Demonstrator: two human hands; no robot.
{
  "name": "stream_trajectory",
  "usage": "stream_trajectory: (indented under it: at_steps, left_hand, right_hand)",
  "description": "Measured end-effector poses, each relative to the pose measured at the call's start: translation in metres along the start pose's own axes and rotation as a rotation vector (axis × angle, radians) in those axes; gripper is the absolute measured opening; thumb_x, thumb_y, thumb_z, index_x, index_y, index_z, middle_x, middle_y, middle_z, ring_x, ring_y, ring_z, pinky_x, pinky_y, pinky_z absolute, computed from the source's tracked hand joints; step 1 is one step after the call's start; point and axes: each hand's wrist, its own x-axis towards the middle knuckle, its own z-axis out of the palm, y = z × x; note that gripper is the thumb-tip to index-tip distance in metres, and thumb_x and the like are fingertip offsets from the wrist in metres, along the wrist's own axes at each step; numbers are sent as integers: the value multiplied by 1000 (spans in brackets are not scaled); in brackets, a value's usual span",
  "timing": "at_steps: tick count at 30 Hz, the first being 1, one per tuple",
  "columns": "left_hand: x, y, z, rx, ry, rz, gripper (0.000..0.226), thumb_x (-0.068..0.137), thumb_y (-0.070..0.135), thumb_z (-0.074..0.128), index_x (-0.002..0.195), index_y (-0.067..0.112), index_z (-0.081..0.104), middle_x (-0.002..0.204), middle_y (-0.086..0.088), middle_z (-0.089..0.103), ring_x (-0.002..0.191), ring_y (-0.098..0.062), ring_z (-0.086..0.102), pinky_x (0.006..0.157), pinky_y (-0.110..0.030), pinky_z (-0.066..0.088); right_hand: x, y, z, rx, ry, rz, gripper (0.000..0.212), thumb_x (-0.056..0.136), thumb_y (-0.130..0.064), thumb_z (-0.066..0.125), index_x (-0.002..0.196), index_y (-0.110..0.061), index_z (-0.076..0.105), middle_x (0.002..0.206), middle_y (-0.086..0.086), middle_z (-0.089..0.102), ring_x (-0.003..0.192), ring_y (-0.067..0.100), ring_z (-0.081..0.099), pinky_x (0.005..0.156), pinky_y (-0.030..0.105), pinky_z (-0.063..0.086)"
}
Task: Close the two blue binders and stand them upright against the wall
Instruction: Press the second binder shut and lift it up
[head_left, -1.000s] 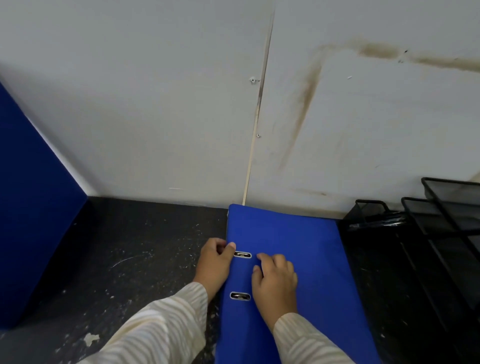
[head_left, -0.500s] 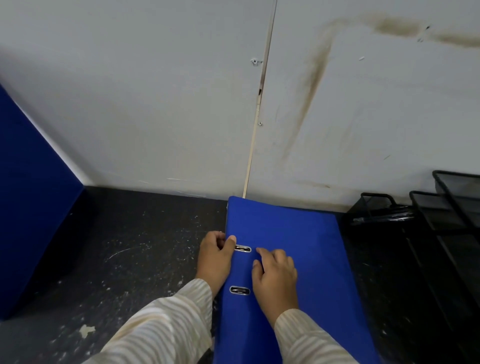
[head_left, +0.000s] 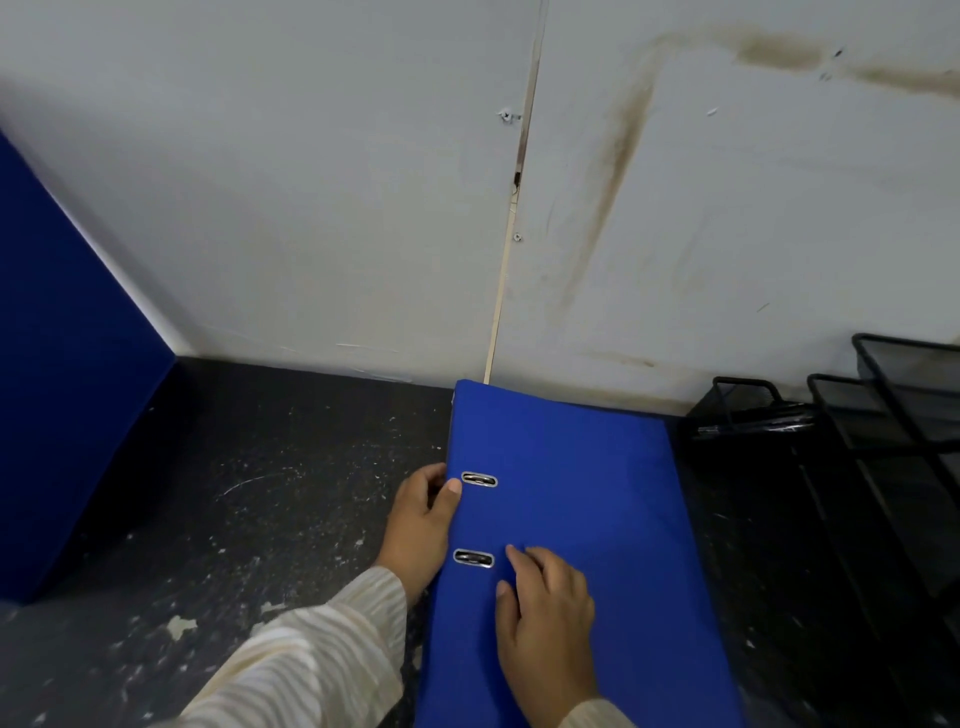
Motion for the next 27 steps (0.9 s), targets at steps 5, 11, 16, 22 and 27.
stream_trajectory:
  at_steps: [5,11,16,22,27]
  left_hand:
    - [-29,-18,0,-51,23,3,23,96,27,52,119,26,56,122,-3,60,104,-19,65,91,-47,55]
    - [-30,-14,2,44,62,53,18,96,24,53,113,26,55,120,-2,59,101,-14,63,91,-41,55]
    - [-27,-13,4,181,63,69,28,96,27,51,122,18,54,121,-3,59,108,-19,60,96,-45,51]
    - [-32,-9,-5,365,-112,83,62,87,38,65,141,28,37,128,4,44,125,-19,42,107,-36,36]
    - [-32,-6,-8,406,-195,5,82,82,41,69,148,34,21,139,2,36,133,-23,33,112,-41,31]
  right_hand:
    - [-15,-3,-1,-77,55,-3,40,76,-26,73,114,-19,66,93,-1,64,83,21,60,69,38,50]
    - [-13,-4,-1,-146,57,-19,42,67,-26,80,106,-18,70,77,-5,62,66,16,59,55,32,48]
    - [-12,-1,1,-182,65,-46,41,69,-25,78,107,-16,69,77,-4,62,65,17,59,56,34,49]
    - [-14,-3,-6,-136,69,-51,43,66,-25,82,106,-15,70,74,-3,61,64,17,59,54,34,49]
    - [-20,0,-5,-49,10,-42,45,89,-30,56,133,-21,50,96,0,59,88,21,55,76,38,43]
